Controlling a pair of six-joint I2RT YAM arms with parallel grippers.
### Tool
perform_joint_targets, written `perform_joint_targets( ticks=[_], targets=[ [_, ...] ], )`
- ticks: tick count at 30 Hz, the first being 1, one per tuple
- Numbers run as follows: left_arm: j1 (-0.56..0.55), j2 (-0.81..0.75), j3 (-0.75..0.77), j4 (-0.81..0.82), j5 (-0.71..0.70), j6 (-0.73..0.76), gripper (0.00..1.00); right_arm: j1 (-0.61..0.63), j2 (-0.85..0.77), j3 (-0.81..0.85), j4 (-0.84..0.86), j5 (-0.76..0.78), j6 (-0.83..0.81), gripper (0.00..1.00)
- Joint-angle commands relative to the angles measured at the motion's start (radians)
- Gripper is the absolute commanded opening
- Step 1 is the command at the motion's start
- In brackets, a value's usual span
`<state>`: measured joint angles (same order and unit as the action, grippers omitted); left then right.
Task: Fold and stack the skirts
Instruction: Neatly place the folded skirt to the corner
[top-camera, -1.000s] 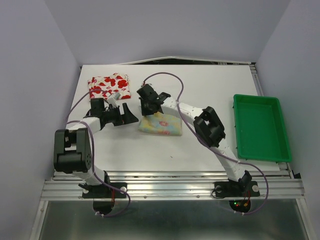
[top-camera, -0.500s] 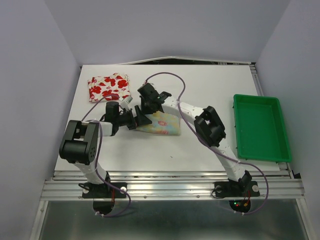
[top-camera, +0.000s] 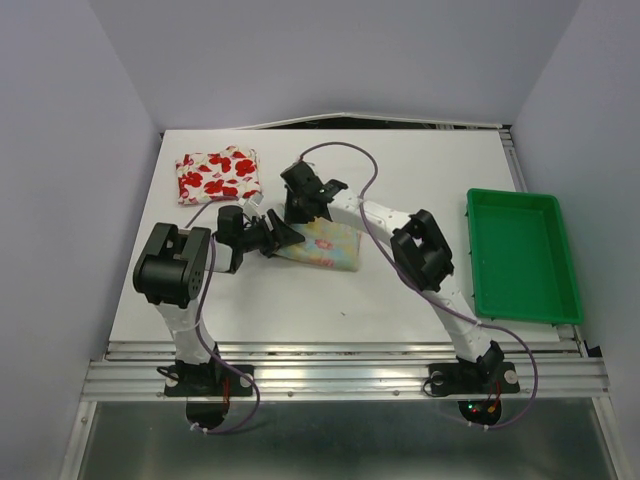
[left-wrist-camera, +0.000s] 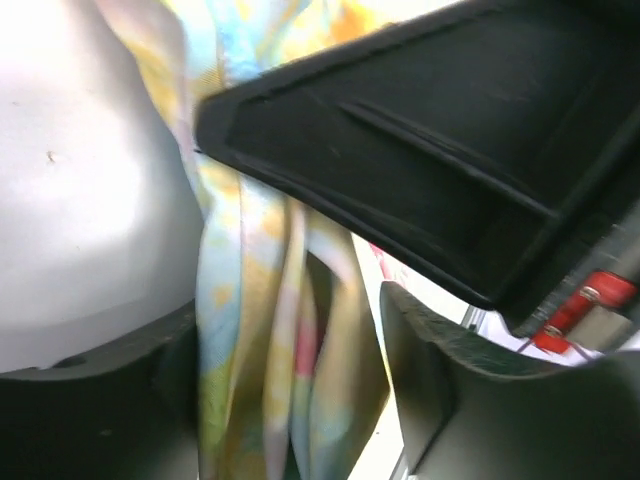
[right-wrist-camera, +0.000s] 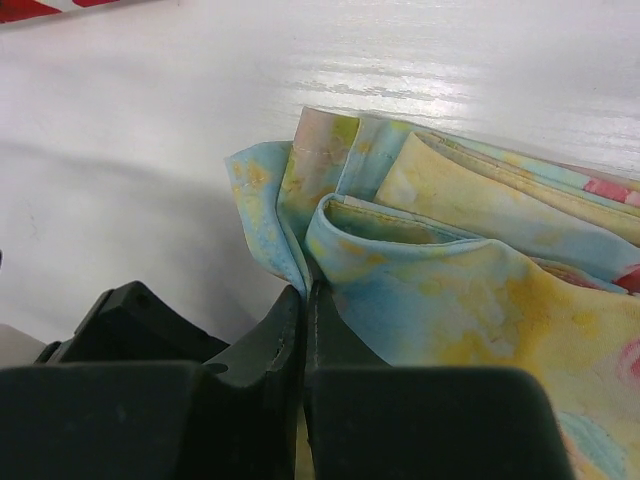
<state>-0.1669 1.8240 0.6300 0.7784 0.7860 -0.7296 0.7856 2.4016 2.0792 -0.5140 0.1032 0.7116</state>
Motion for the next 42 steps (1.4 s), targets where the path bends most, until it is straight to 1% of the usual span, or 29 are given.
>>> perform_joint_targets(
  ticks=[1, 3, 4, 5, 7, 8, 9, 10, 11, 12, 13, 14, 15, 16, 17, 19, 20, 21, 22, 23, 24, 26, 27, 30, 33, 36, 42],
  targets=[
    [-0.016, 0.055, 0.020, 0.025, -0.040, -0.030, 0.66, -0.014, -0.076, 0.021, 0.051, 0.004, 0.032, 0.01],
    [-0.020, 0.067, 0.026, 0.025, -0.047, -0.031, 0.62, -0.014, -0.075, 0.022, 0.051, -0.002, 0.037, 0.01],
    [-0.019, 0.070, 0.033, 0.019, -0.057, -0.027, 0.54, -0.014, -0.075, 0.024, 0.051, -0.003, 0.037, 0.00],
    [-0.019, 0.070, 0.039, 0.019, -0.068, -0.021, 0.49, -0.014, -0.076, 0.024, 0.051, -0.003, 0.035, 0.01],
    [-0.019, 0.058, 0.069, -0.043, -0.093, 0.022, 0.37, -0.014, -0.084, 0.024, 0.052, 0.006, 0.019, 0.02],
    [-0.019, 0.054, 0.085, -0.080, -0.131, 0.045, 0.24, -0.023, -0.087, 0.030, 0.054, 0.012, 0.012, 0.07],
    [-0.019, 0.044, 0.115, -0.164, -0.151, 0.089, 0.17, -0.032, -0.093, 0.032, 0.055, 0.042, -0.007, 0.24],
    [-0.017, 0.041, 0.131, -0.201, -0.169, 0.090, 0.11, -0.032, -0.097, 0.035, 0.058, 0.059, -0.020, 0.25],
    [-0.016, 0.038, 0.145, -0.268, -0.207, 0.131, 0.05, -0.048, -0.102, 0.039, 0.060, 0.073, -0.029, 0.37],
    [-0.016, 0.038, 0.181, -0.310, -0.234, 0.159, 0.01, -0.071, -0.114, 0.051, 0.063, 0.110, -0.053, 0.47],
    [-0.014, 0.041, 0.204, -0.361, -0.290, 0.217, 0.00, -0.083, -0.122, 0.053, 0.071, 0.127, -0.069, 0.71],
    [-0.013, 0.046, 0.221, -0.422, -0.309, 0.240, 0.00, -0.097, -0.131, 0.053, 0.077, 0.142, -0.083, 0.79],
    [-0.008, 0.058, 0.258, -0.439, -0.318, 0.261, 0.00, -0.130, -0.140, 0.059, 0.086, 0.177, -0.112, 0.86],
    [-0.009, 0.064, 0.279, -0.468, -0.318, 0.280, 0.00, -0.149, -0.160, 0.062, 0.089, 0.190, -0.132, 0.98],
    [-0.013, 0.066, 0.298, -0.508, -0.329, 0.309, 0.00, -0.167, -0.173, 0.061, 0.095, 0.199, -0.147, 1.00],
    [-0.040, 0.051, 0.365, -0.553, -0.381, 0.355, 0.00, -0.227, -0.202, 0.045, 0.115, 0.234, -0.191, 1.00],
    [-0.048, 0.052, 0.399, -0.582, -0.446, 0.387, 0.00, -0.247, -0.237, 0.033, 0.124, 0.225, -0.205, 1.00],
    [-0.057, 0.055, 0.442, -0.663, -0.488, 0.471, 0.00, -0.267, -0.255, 0.016, 0.134, 0.228, -0.222, 1.00],
    [-0.063, 0.078, 0.535, -0.704, -0.561, 0.510, 0.00, -0.301, -0.275, -0.026, 0.153, 0.228, -0.233, 1.00],
    [-0.062, 0.089, 0.574, -0.735, -0.592, 0.550, 0.00, -0.318, -0.295, -0.048, 0.164, 0.216, -0.239, 1.00],
    [-0.062, 0.112, 0.647, -0.776, -0.623, 0.626, 0.00, -0.330, -0.326, -0.065, 0.167, 0.205, -0.245, 1.00],
    [-0.062, 0.132, 0.709, -0.829, -0.703, 0.703, 0.00, -0.350, -0.351, -0.113, 0.170, 0.198, -0.253, 1.00],
    [-0.062, 0.145, 0.758, -0.850, -0.756, 0.772, 0.00, -0.362, -0.367, -0.128, 0.170, 0.190, -0.253, 1.00],
    [-0.049, 0.153, 0.838, -0.863, -0.815, 0.838, 0.00, -0.371, -0.395, -0.188, 0.173, 0.187, -0.247, 1.00],
    [-0.036, 0.156, 0.917, -0.878, -0.849, 0.858, 0.00, -0.371, -0.404, -0.223, 0.173, 0.181, -0.244, 1.00],
    [-0.033, 0.158, 0.991, -0.897, -0.870, 0.886, 0.00, -0.371, -0.406, -0.231, 0.175, 0.171, -0.244, 1.00],
    [-0.022, 0.158, 1.065, -0.886, -0.892, 0.938, 0.00, -0.371, -0.400, -0.226, 0.174, 0.150, -0.241, 1.00]
  ],
)
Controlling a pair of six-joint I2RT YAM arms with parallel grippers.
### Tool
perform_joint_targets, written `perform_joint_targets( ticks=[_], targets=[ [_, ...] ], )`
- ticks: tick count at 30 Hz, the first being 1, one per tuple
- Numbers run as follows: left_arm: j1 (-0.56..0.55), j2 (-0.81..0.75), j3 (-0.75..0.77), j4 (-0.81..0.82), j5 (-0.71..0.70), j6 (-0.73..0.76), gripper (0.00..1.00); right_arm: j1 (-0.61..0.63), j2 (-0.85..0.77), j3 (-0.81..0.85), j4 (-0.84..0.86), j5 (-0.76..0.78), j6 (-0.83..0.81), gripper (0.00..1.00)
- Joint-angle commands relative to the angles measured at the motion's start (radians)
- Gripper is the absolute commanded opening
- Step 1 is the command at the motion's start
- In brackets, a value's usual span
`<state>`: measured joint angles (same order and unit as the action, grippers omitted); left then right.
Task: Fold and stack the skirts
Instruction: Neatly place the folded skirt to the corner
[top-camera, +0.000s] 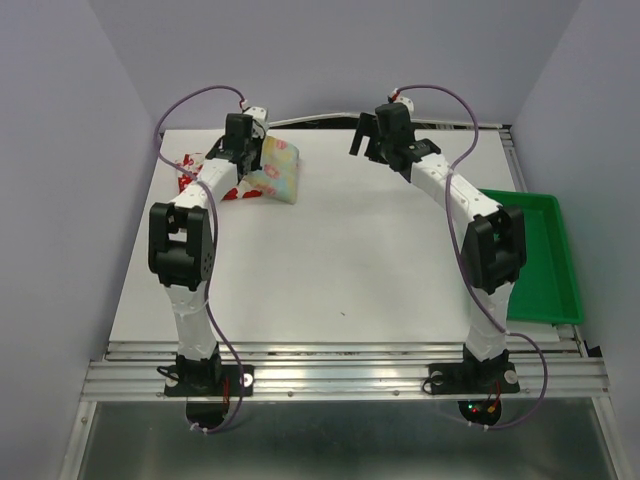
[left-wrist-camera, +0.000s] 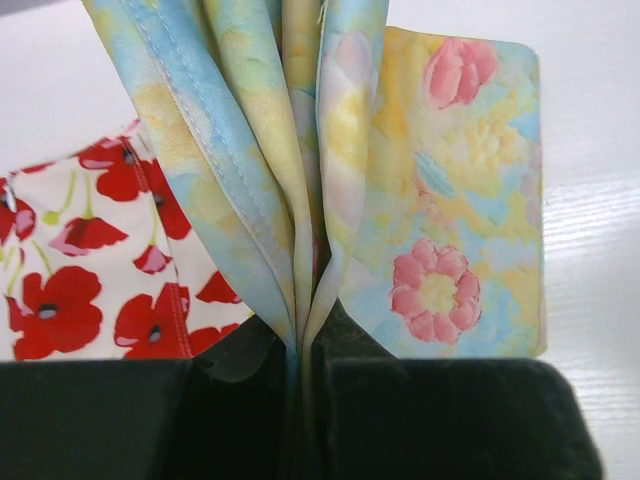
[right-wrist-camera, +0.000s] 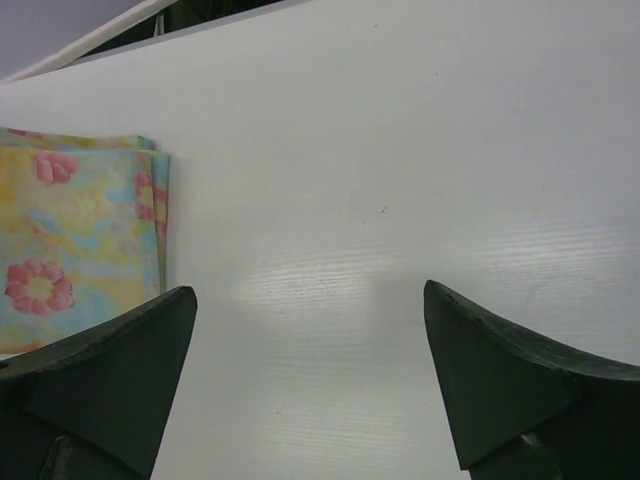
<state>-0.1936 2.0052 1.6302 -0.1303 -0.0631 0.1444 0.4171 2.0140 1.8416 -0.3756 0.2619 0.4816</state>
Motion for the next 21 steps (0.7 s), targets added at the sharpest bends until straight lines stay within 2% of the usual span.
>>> perform_joint_targets(
  ticks=[1, 21],
  targets=[
    [0.006, -0.022, 0.078, 0.023, -0.043, 0.067, 0.00, -0.003, -0.011, 0.010, 0.035, -0.012, -0.011, 1.00],
    [0.033, -0.066, 0.146, 0.015, -0.038, 0.058, 0.00, -0.003, 0.000, -0.001, 0.040, -0.029, -0.003, 1.00]
  ],
)
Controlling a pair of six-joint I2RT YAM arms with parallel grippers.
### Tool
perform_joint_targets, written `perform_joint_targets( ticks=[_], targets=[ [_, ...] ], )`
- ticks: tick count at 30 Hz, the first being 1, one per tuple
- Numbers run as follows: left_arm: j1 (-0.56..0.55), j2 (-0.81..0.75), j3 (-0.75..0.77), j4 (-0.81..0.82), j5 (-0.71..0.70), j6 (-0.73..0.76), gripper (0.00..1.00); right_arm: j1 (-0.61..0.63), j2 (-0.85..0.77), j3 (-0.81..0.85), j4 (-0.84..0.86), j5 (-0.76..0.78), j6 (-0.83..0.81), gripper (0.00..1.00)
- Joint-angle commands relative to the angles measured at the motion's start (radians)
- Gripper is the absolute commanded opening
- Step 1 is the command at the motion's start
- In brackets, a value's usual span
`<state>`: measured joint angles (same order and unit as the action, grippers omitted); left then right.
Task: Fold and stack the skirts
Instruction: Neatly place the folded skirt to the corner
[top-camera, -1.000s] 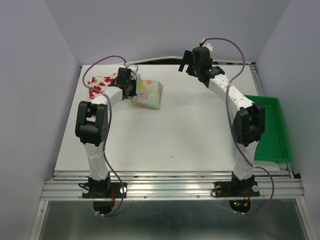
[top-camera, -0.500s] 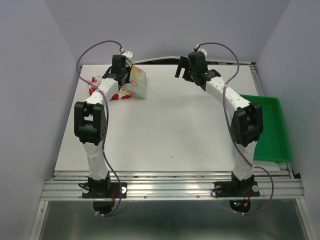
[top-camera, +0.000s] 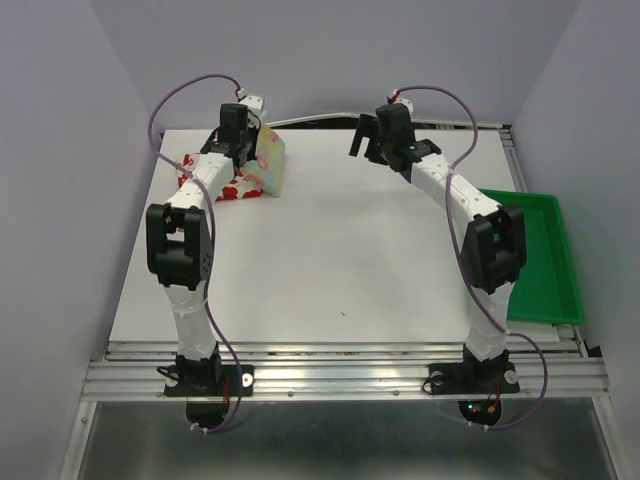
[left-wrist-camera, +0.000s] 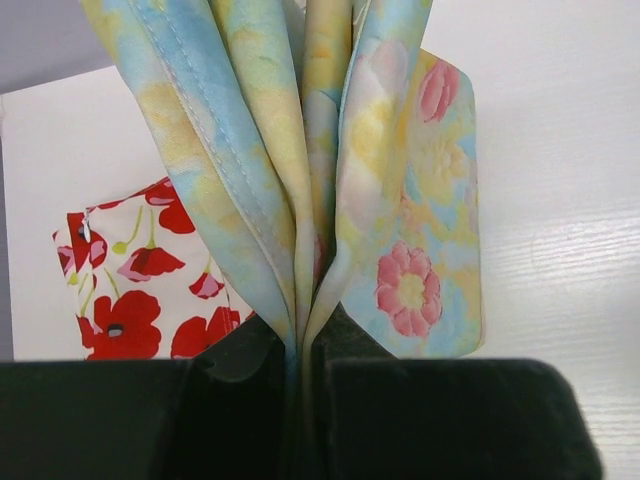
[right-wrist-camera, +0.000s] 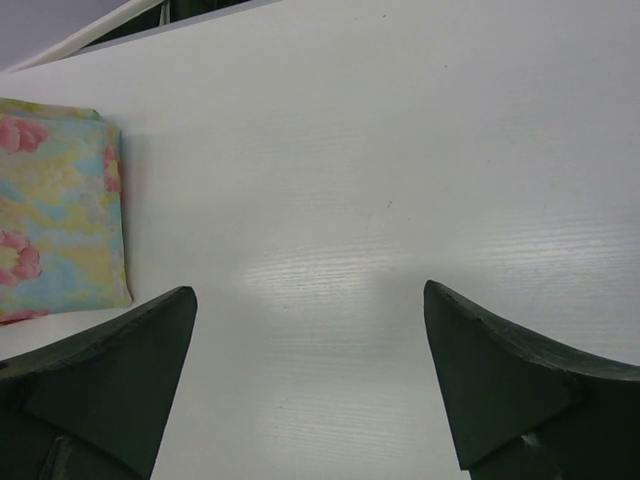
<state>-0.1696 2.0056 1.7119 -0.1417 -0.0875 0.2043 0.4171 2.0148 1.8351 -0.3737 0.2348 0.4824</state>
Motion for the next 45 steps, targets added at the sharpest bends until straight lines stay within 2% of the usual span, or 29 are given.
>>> perform_joint_targets(
  ticks=[1, 12, 18, 20, 30, 40, 45],
  targets=[
    [0.010, -0.068, 0.064, 0.027, -0.011, -0.002, 0.00, -0.003, -0.001, 0.006, 0.036, -0.002, -0.001, 1.00],
    [0.048, -0.087, 0.069, 0.008, 0.031, -0.062, 0.00, -0.003, 0.001, -0.002, 0.038, -0.005, -0.004, 1.00],
    [0.111, -0.107, 0.006, 0.053, 0.083, -0.112, 0.00, -0.003, 0.002, -0.007, 0.038, -0.017, -0.004, 1.00],
    [0.148, -0.097, -0.021, 0.065, 0.146, -0.135, 0.00, -0.003, 0.002, -0.011, 0.038, -0.017, -0.007, 1.00],
    [0.304, 0.094, -0.081, 0.099, 0.316, -0.230, 0.00, -0.003, 0.001, -0.033, 0.039, -0.023, -0.021, 1.00],
    [0.341, 0.182, -0.055, 0.086, 0.264, -0.166, 0.00, -0.003, 0.009, -0.040, 0.041, -0.045, -0.021, 1.00],
    [0.343, 0.165, -0.075, 0.097, 0.238, -0.151, 0.11, -0.003, 0.001, -0.043, 0.041, -0.043, -0.022, 1.00]
  ],
)
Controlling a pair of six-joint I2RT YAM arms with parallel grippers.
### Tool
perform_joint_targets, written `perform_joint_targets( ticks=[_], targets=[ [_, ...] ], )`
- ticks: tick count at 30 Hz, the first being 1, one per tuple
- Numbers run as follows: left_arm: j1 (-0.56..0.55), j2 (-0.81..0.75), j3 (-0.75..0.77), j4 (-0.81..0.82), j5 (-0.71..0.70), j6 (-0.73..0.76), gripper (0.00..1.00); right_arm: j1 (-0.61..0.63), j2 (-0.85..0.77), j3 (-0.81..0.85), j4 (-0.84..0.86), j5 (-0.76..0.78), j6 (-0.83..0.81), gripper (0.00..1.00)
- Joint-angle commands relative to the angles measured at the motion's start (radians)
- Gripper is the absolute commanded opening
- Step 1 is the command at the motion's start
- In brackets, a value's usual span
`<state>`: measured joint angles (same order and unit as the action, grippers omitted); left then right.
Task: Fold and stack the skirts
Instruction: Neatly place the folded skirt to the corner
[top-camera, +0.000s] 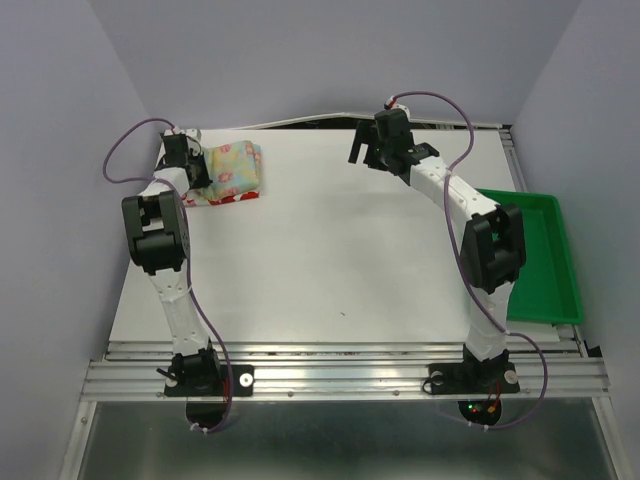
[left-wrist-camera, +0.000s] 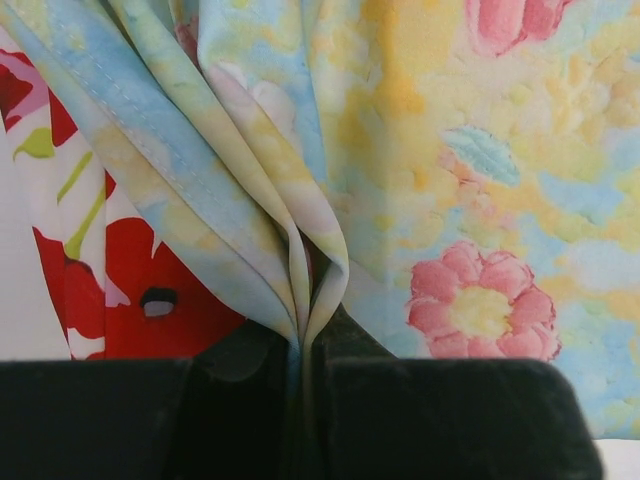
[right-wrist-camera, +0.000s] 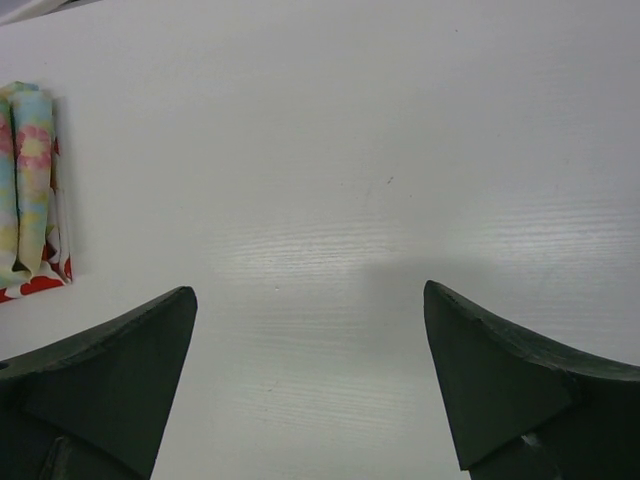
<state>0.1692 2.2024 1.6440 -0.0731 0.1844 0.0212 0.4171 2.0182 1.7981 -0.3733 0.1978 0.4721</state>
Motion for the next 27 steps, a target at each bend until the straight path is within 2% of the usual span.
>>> perform_joint_targets(
  ticks=[1, 2, 10, 13, 14, 18, 19, 25, 27],
  targets=[
    [0.004, -0.044, -0.010, 0.030, -0.039, 0.036, 0.15, -0.003, -0.003, -0.008, 0.042, -0.006, -0.013, 1.00],
    [0.004, -0.047, -0.010, 0.030, -0.045, 0.042, 0.23, -0.003, -0.006, -0.009, 0.042, -0.006, -0.012, 1.00],
    [0.004, -0.101, 0.048, -0.004, -0.129, 0.143, 0.41, -0.003, -0.026, -0.025, 0.043, -0.003, -0.020, 1.00],
    [0.006, -0.124, 0.045, -0.010, -0.148, 0.175, 0.44, -0.003, -0.033, -0.032, 0.047, -0.003, -0.023, 1.00],
    [0.006, -0.130, 0.042, -0.005, -0.157, 0.183, 0.52, -0.003, -0.035, -0.034, 0.047, 0.000, -0.023, 1.00],
    [0.007, -0.162, 0.037, 0.004, -0.189, 0.201, 0.55, -0.003, -0.041, -0.040, 0.047, 0.003, -0.033, 1.00],
    [0.009, -0.176, 0.037, 0.006, -0.216, 0.207, 0.71, -0.003, -0.042, -0.039, 0.045, 0.003, -0.036, 1.00],
    [0.016, -0.240, 0.031, 0.016, -0.252, 0.246, 0.72, -0.003, -0.050, -0.052, 0.045, 0.002, -0.069, 1.00],
    [0.019, -0.272, 0.020, 0.009, -0.215, 0.256, 0.72, -0.003, -0.052, -0.057, 0.040, -0.021, -0.102, 1.00]
  ],
)
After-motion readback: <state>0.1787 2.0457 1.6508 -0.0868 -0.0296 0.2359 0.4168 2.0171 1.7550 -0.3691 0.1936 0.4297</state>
